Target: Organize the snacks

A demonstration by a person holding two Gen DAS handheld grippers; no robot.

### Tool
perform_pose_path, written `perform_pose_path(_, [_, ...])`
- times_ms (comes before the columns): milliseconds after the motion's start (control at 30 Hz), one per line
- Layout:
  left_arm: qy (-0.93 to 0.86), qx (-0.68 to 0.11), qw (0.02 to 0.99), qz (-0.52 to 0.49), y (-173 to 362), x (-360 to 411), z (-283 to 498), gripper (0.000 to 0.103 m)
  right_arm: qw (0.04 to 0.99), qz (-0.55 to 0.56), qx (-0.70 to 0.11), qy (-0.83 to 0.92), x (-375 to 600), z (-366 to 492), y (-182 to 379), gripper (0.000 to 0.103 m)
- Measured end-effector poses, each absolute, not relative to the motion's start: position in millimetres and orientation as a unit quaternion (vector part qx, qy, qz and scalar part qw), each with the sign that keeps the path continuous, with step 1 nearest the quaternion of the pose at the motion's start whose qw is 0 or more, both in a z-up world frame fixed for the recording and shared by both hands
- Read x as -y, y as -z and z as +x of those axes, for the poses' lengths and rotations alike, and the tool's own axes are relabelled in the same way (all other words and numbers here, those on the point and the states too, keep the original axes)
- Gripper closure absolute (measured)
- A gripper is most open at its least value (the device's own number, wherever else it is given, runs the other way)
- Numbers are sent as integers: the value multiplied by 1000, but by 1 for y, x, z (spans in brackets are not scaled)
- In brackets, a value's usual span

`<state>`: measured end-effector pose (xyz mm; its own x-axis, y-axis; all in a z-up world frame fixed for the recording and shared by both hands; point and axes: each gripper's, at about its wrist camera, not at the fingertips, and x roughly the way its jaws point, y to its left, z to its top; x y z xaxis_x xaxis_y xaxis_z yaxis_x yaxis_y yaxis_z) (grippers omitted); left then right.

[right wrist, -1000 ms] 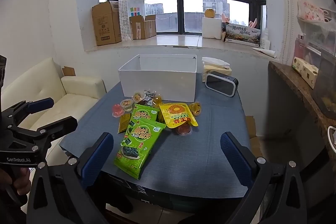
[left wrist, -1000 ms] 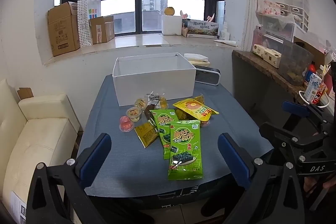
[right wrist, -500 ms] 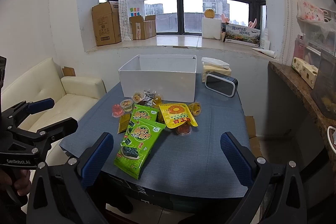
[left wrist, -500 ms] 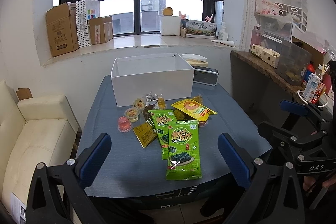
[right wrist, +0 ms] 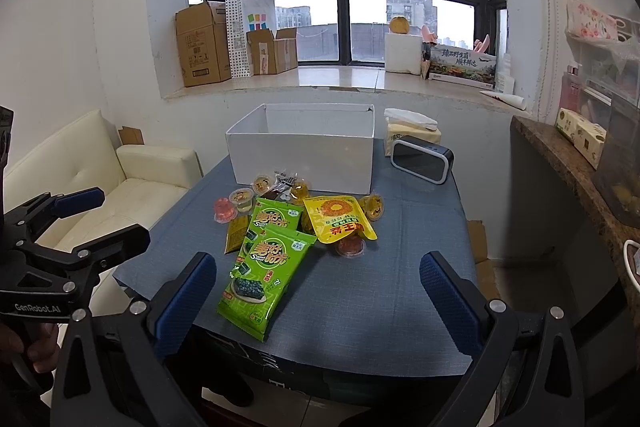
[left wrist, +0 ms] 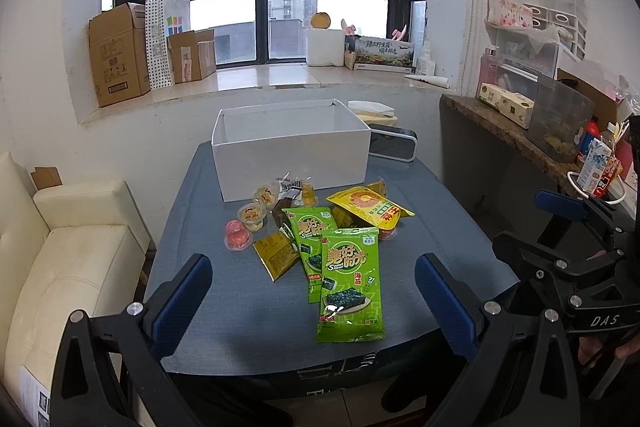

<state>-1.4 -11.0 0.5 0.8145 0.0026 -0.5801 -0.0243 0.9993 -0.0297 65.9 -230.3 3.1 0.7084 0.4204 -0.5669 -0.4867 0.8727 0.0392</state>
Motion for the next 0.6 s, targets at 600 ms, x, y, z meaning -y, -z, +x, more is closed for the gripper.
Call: perform_pose_path(600, [-11,-301,953,-18,0,10,-1,0,923,-57,-291,-247,233,65,-4,0])
